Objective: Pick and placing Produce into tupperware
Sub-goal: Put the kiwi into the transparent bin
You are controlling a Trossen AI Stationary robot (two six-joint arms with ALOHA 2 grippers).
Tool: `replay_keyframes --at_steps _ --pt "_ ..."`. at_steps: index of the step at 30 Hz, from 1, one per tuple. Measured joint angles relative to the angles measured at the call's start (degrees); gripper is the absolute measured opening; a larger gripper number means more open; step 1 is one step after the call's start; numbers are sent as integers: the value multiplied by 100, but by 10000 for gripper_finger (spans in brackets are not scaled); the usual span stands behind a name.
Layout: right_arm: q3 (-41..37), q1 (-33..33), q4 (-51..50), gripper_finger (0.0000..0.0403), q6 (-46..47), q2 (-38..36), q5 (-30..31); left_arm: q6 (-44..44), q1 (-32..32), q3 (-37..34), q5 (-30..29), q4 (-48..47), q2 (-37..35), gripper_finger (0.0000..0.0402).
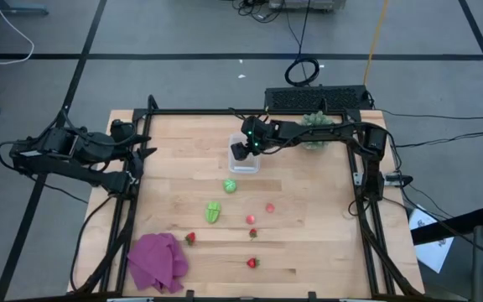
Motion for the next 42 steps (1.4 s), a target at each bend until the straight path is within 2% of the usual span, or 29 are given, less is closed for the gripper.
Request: replay_keyframes --at_steps 18,23,34,37,42 --pt "0 -9 -105 224 -128 4 10 0 0 0 1 -22 0 205" --pt "0 -9 79 224 116 4 12 2 -1 0 2 -22 0 205" --pt "35 -11 140 224 -660 -133 -27 2 0 0 2 -24 0 205" --pt "309 -9 -74 224 -918 -225 -73 1 0 0 2 -25 -2 205" --pt "1231 -4 -1455 224 -1252 -264 78 2 1 0 2 -26 41 205"
